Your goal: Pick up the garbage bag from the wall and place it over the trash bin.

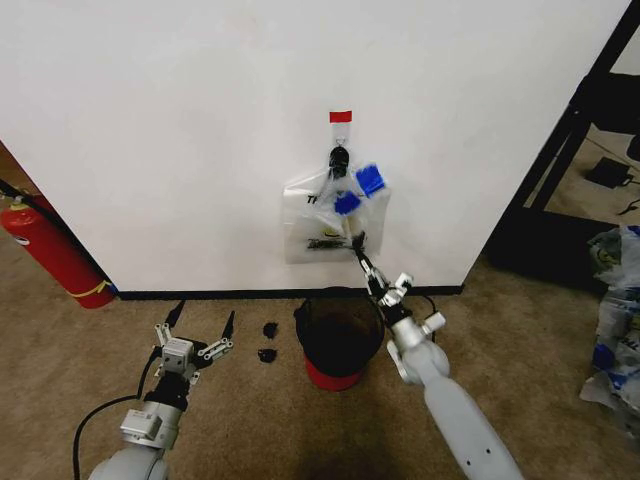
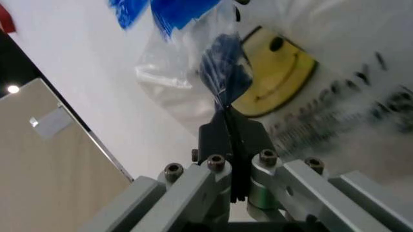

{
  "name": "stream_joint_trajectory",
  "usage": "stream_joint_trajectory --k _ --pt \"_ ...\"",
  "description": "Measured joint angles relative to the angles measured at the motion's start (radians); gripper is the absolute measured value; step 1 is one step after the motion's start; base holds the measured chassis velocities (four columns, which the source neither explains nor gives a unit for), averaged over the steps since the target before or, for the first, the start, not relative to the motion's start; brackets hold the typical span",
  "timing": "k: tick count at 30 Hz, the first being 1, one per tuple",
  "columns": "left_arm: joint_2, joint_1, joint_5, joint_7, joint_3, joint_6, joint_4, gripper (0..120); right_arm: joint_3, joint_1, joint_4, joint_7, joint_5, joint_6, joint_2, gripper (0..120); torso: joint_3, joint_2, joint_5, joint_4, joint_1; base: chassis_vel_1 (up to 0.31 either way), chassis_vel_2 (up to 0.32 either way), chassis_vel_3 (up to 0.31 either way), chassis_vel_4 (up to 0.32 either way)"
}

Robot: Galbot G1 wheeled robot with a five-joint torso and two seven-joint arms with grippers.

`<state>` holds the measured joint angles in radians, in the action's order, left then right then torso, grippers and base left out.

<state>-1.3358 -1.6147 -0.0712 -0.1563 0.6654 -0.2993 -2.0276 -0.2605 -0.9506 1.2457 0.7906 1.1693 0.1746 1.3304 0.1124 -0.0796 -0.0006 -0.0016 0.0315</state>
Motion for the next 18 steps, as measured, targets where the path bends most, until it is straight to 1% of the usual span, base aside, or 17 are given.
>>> stream_joint_trajectory --k 4,8,18 --pt "0.005 0.001 0.000 0.000 -0.004 0.000 0.000 100 -0.019 -0.031 0.007 0.007 -0.006 0.003 -0.008 0 0.000 0.000 -0.0001 0.0000 0.000 0.000 0.000 0.000 0.000" --pt "0.007 0.000 0.000 0.000 -0.007 0.000 -0.001 100 -0.025 -0.032 0.010 0.007 -0.008 0.007 0.000 0 0.000 0.000 -0.0004 0.0000 0.000 0.000 0.000 0.000 0.000" --pt "0.019 -0.017 -0.011 0.001 0.008 -0.014 -0.008 100 -0.010 0.034 0.012 -0.043 -0.009 0.021 0.031 0 0.000 0.000 -0.0004 0.0003 0.000 0.000 0.000 0.000 0.000"
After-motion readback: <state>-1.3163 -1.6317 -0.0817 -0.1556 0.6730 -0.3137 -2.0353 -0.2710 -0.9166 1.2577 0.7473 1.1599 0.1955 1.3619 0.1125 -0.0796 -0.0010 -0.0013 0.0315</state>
